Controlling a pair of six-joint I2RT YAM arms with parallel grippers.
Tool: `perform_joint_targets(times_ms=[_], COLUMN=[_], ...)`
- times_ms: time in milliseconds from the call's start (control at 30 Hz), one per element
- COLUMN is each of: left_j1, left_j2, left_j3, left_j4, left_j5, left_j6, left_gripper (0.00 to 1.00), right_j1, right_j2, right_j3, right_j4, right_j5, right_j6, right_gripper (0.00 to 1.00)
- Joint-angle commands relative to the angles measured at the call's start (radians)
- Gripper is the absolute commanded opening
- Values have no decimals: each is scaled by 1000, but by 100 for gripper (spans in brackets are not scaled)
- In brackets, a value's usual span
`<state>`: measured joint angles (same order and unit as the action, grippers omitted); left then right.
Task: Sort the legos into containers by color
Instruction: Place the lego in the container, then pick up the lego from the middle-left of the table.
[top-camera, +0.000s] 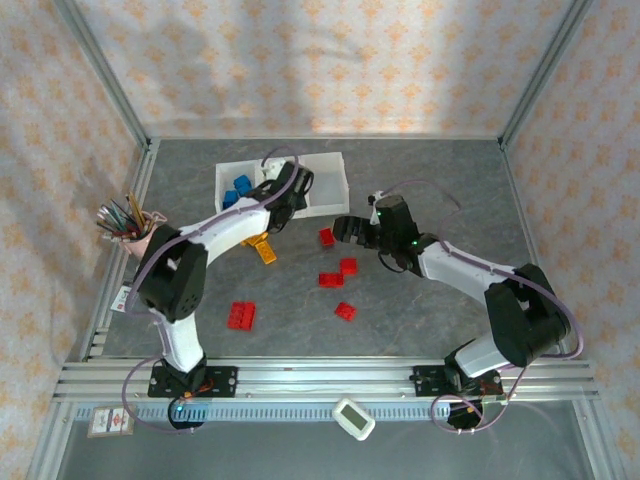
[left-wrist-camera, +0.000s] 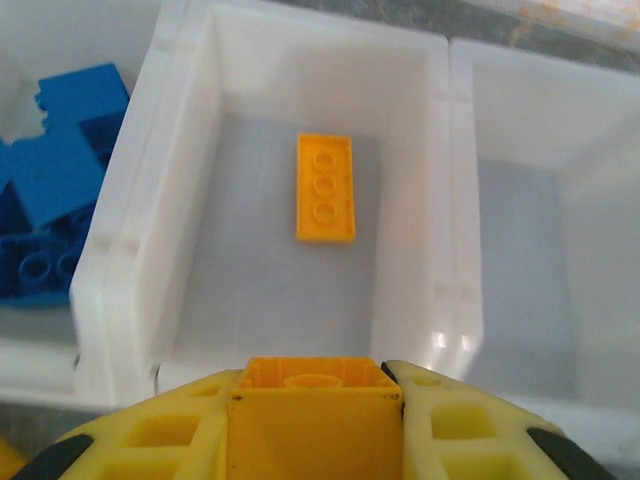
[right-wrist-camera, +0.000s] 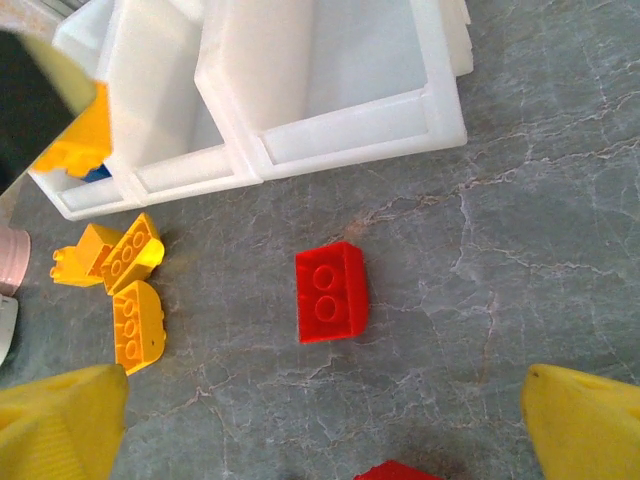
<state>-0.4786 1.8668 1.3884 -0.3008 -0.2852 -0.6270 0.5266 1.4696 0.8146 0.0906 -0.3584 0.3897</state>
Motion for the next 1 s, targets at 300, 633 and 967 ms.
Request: perform_joint_targets(times_ms=[300,633,967], left_j1=[93,76,4], left_j2=[247,22,-293], left_j3=[303,117,-248], left_j4=[-75,-26,17], left_j5=[-17,96,107], left_j6=[74,82,5], left_gripper=[55,59,61], right_j1=[-4,-2,72], right_j2=[-2,-43,-55], right_j3=[39,34,15], right_j4=[7,-23,-70], right_j5=[-4,-20,-15], right_j6=[-30,-59,-100], right_gripper=[100,100,100])
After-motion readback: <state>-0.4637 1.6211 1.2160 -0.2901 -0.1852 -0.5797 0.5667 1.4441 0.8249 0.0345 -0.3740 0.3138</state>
